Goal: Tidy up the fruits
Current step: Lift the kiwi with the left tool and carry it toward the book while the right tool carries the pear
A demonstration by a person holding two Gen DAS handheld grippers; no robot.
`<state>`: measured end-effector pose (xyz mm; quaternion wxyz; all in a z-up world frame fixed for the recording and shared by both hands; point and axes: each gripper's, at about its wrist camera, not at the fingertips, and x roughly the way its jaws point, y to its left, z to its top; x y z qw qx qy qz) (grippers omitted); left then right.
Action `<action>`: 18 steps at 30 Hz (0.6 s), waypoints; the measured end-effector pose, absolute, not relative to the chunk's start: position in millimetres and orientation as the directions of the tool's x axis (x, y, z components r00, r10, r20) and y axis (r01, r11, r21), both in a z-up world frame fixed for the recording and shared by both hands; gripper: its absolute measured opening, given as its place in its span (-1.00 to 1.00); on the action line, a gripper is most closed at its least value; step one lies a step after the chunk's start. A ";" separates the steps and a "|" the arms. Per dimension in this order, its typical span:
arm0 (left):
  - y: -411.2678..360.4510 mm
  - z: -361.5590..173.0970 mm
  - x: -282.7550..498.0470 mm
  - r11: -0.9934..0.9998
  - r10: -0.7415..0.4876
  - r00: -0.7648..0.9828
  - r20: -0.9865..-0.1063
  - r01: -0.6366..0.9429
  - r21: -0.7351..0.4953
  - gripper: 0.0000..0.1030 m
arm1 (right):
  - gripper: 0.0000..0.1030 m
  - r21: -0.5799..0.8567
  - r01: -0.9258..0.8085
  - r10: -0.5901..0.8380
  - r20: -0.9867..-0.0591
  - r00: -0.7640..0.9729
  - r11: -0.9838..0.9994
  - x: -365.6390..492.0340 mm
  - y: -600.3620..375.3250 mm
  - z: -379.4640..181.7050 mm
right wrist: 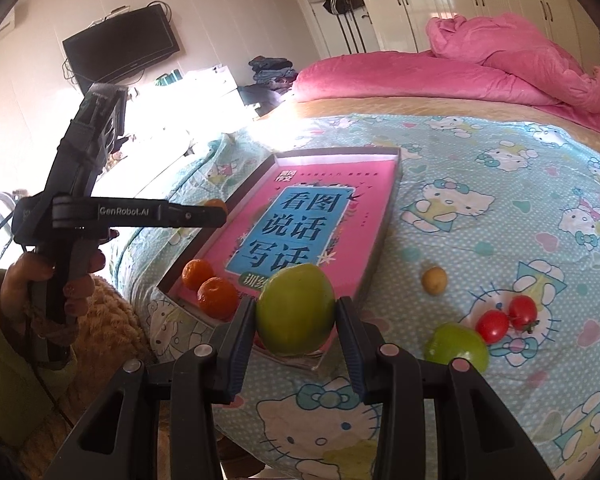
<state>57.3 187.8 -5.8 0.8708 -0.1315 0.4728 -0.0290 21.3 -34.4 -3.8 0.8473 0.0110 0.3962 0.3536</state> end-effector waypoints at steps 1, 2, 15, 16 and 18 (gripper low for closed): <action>189.9 -6.5 57.8 0.962 -0.175 0.551 -0.816 -0.079 -0.260 -0.48 | -0.20 0.300 -0.597 0.612 -0.665 0.429 0.744 21.0 -29.8 -4.4; 190.5 -6.7 58.0 0.961 -0.176 0.551 -0.816 -0.082 -0.263 -0.48 | -0.20 0.298 -0.602 0.613 -0.666 0.425 0.741 20.6 -25.8 -4.9; 201.7 -28.0 66.9 0.959 -0.148 0.512 -0.846 -0.135 -0.249 -0.47 | -0.20 0.288 -0.654 0.627 -0.687 0.368 0.700 32.4 29.4 -12.1; 203.9 -30.5 67.9 0.957 -0.148 0.506 -0.850 -0.142 -0.252 -0.48 | -0.20 0.288 -0.656 0.627 -0.688 0.366 0.698 34.5 32.3 -13.0; 207.4 -34.2 69.7 0.954 -0.149 0.497 -0.855 -0.156 -0.257 -0.48 | -0.20 0.280 -0.657 0.619 -0.695 0.364 0.700 38.8 39.8 -15.8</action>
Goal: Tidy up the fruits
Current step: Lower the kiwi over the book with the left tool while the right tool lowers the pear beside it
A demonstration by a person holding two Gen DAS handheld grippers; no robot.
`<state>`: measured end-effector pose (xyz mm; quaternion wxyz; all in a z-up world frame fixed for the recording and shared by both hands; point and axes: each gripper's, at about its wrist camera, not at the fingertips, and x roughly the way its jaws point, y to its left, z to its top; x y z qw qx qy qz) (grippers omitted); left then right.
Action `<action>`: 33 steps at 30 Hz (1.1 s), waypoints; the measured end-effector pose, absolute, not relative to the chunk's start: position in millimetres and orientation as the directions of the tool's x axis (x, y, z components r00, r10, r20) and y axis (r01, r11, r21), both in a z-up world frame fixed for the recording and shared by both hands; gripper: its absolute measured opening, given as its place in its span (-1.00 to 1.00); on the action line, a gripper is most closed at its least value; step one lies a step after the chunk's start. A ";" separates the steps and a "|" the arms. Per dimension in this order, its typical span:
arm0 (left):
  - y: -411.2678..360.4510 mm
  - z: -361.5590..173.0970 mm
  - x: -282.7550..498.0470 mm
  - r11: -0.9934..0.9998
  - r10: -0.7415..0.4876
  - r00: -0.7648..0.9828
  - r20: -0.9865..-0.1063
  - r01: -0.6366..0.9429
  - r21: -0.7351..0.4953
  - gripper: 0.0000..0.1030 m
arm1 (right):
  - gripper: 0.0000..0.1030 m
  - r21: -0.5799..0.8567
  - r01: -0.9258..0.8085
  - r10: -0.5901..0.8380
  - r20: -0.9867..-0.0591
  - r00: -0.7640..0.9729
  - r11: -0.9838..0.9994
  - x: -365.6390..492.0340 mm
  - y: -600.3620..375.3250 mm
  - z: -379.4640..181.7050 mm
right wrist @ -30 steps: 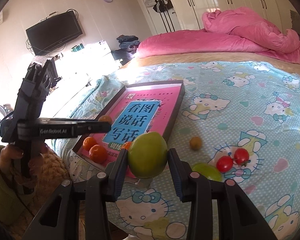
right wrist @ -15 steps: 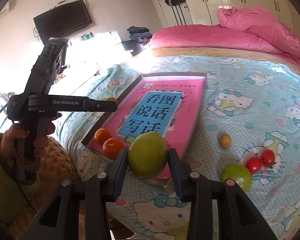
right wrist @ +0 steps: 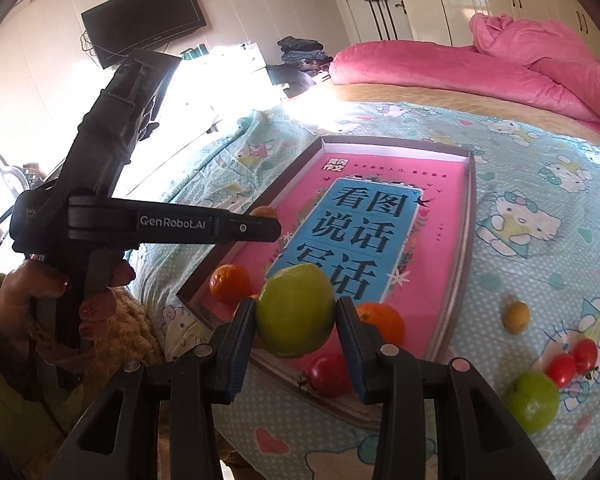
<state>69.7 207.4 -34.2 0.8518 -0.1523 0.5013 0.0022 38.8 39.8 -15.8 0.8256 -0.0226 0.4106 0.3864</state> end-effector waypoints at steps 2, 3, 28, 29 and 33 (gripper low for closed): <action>210.5 -36.6 70.8 0.953 -0.144 0.493 -0.858 -0.165 -0.255 -0.48 | -0.20 0.282 -0.653 0.616 -0.701 0.361 0.703 42.9 44.7 -18.0; 211.7 -38.1 71.9 0.954 -0.137 0.491 -0.861 -0.170 -0.248 -0.48 | -0.20 0.282 -0.650 0.613 -0.704 0.359 0.705 45.1 46.5 -19.3; 217.0 -58.9 83.1 0.953 -0.107 0.434 -0.895 -0.213 -0.217 -0.48 | -0.20 0.239 -0.645 0.556 -0.756 0.346 0.726 62.9 66.3 -40.2; 216.8 -58.9 82.8 0.953 -0.107 0.434 -0.895 -0.212 -0.217 -0.47 | -0.20 0.232 -0.647 0.552 -0.758 0.348 0.726 62.7 66.5 -40.7; 216.7 -58.9 82.7 0.954 -0.107 0.433 -0.895 -0.209 -0.216 -0.47 | -0.20 0.217 -0.650 0.543 -0.761 0.354 0.728 61.2 67.1 -41.0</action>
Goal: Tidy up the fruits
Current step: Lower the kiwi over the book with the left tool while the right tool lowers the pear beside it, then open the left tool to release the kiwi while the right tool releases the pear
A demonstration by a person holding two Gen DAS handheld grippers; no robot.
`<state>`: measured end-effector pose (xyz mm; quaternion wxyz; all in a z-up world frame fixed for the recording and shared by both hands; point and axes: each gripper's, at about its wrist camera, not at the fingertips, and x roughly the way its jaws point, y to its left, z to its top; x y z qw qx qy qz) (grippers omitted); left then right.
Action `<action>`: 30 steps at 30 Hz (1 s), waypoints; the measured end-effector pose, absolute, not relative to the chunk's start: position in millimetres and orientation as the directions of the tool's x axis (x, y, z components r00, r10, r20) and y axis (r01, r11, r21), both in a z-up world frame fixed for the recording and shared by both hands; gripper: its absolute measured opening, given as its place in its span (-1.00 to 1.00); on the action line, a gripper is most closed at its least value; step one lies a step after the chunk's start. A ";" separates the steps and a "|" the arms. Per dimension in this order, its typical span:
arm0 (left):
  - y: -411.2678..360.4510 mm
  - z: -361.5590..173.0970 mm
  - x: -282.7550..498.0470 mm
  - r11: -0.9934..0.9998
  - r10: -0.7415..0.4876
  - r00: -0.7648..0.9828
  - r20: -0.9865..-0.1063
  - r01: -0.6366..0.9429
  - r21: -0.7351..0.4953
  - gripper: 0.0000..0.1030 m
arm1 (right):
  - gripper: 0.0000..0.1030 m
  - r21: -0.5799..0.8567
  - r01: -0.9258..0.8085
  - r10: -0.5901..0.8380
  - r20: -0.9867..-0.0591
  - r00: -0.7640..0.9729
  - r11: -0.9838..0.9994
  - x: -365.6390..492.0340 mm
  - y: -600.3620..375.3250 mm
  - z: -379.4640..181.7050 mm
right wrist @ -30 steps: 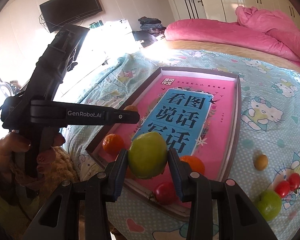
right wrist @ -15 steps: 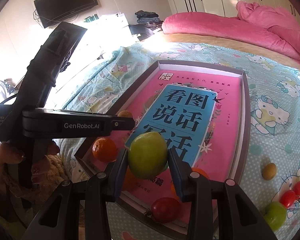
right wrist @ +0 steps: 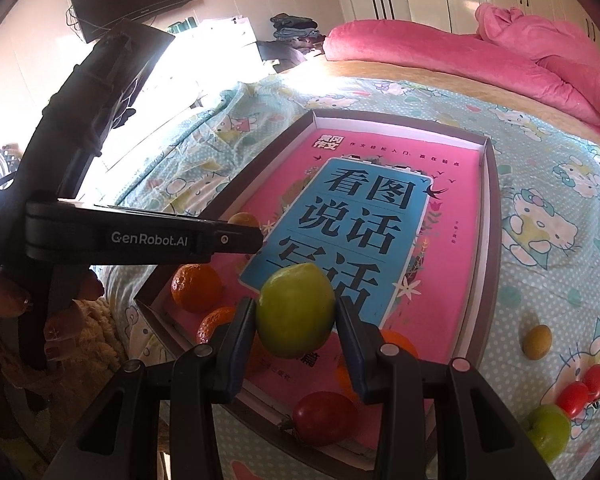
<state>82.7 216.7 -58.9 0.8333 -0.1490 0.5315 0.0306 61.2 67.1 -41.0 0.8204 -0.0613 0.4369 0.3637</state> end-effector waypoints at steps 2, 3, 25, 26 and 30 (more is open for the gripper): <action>217.0 -58.8 82.6 0.953 -0.107 0.432 -0.895 -0.211 -0.216 -0.48 | -0.20 0.205 -0.654 0.537 -0.764 0.358 0.728 59.9 67.7 -40.8; 217.0 -58.8 82.6 0.953 -0.107 0.432 -0.896 -0.211 -0.216 -0.47 | -0.19 0.199 -0.656 0.533 -0.766 0.359 0.728 59.6 68.1 -41.0; 214.7 -61.7 82.0 0.953 -0.112 0.421 -0.900 -0.212 -0.218 -0.47 | -0.19 0.239 -0.632 0.563 -0.735 0.378 0.737 51.3 49.7 -30.2; 214.8 -61.7 82.0 0.952 -0.113 0.420 -0.900 -0.212 -0.218 -0.47 | -0.19 0.238 -0.631 0.563 -0.732 0.384 0.739 49.7 47.4 -28.9; 214.5 -62.2 82.0 0.952 -0.115 0.415 -0.902 -0.213 -0.220 -0.47 | -0.19 0.242 -0.628 0.571 -0.719 0.396 0.740 44.1 40.1 -25.2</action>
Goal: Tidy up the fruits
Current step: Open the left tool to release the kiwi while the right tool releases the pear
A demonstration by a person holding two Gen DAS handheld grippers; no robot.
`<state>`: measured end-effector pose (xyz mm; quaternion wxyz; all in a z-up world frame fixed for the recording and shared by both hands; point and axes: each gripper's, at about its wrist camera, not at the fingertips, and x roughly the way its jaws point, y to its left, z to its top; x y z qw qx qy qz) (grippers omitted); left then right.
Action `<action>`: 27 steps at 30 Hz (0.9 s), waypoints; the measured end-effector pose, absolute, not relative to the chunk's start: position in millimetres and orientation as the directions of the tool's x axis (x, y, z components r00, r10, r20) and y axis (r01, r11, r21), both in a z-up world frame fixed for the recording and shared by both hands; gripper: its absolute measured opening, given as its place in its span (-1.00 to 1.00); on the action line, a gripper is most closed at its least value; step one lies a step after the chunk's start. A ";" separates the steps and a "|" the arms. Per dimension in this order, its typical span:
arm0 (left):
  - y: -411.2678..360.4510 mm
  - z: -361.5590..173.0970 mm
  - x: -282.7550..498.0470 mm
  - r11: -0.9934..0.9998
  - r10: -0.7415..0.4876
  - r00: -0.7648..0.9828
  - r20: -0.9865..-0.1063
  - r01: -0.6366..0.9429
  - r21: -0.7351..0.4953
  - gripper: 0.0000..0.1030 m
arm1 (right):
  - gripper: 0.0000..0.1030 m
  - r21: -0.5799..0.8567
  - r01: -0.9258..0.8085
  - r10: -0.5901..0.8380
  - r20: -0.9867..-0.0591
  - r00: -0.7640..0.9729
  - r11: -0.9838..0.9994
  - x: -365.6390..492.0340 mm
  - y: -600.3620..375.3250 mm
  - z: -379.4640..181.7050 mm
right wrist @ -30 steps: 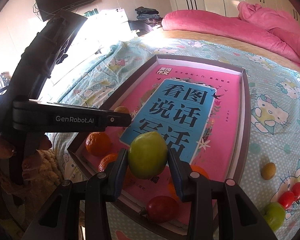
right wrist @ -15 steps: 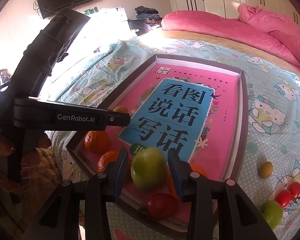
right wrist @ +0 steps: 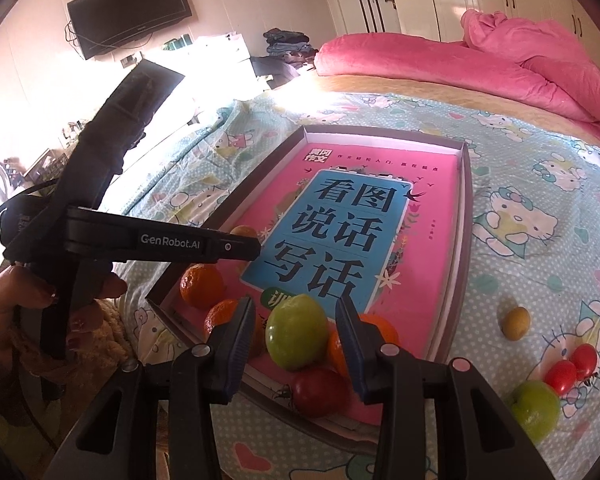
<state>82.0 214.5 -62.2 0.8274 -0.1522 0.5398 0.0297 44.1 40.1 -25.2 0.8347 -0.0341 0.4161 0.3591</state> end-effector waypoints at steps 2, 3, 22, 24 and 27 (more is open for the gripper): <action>214.0 -62.6 81.9 0.952 -0.118 0.414 -0.903 -0.212 -0.221 -0.47 | -0.19 0.237 -0.628 0.570 -0.718 0.401 0.741 42.2 38.2 -23.7; 213.6 -62.7 82.0 0.952 -0.119 0.413 -0.903 -0.211 -0.222 -0.47 | -0.18 0.233 -0.628 0.568 -0.717 0.404 0.742 41.8 37.8 -22.7; 213.0 -63.0 83.2 0.951 -0.123 0.413 -0.902 -0.211 -0.226 -0.19 | -0.15 0.234 -0.594 0.547 -0.721 0.425 0.770 44.3 19.1 -19.5; 213.2 -63.0 83.3 0.951 -0.122 0.413 -0.902 -0.212 -0.226 -0.14 | -0.15 0.235 -0.592 0.546 -0.723 0.424 0.771 44.3 18.5 -19.1; 212.9 -62.9 83.2 0.951 -0.125 0.414 -0.902 -0.210 -0.229 -0.12 | -0.15 0.232 -0.593 0.545 -0.722 0.426 0.771 43.7 18.7 -18.8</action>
